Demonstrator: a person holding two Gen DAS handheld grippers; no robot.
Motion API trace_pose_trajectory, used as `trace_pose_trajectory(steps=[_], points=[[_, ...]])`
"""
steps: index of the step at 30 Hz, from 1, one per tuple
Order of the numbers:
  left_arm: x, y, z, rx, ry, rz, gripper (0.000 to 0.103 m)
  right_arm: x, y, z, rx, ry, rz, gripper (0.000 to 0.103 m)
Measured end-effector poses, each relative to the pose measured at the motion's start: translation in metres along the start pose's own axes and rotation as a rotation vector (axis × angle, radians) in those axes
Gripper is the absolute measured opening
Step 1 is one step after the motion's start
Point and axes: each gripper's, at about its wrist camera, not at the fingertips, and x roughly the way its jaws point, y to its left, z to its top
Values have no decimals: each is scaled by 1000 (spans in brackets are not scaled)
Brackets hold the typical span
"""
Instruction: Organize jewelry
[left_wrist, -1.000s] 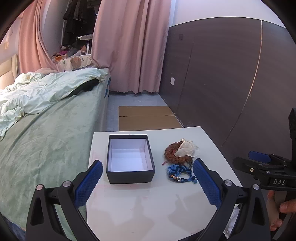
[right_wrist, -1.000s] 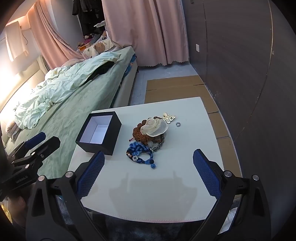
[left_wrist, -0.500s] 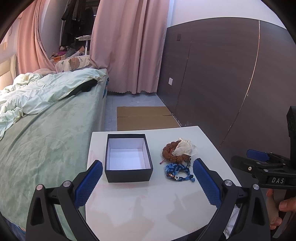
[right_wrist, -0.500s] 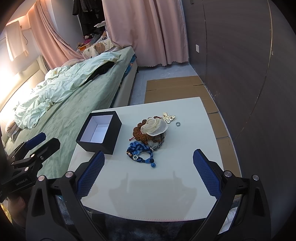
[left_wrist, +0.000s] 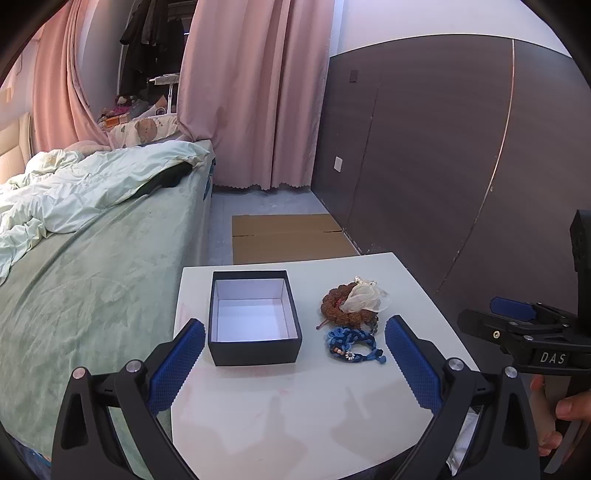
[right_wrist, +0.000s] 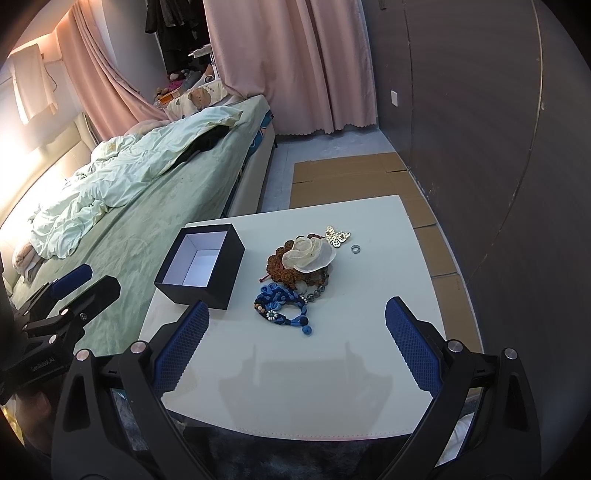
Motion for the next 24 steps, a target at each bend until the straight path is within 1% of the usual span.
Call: trace_pose_trajectory(steps=[2,8,24], points=[[1,-1,0,5,0,0,95,4,-2,0,3,-1,0,96],[2,0,0,2,1,0,95,-1,-6,-2,1,-4,2,96],[3,0,2,4,1,-5,95,-2,-6,-1,0,-4,0,96]])
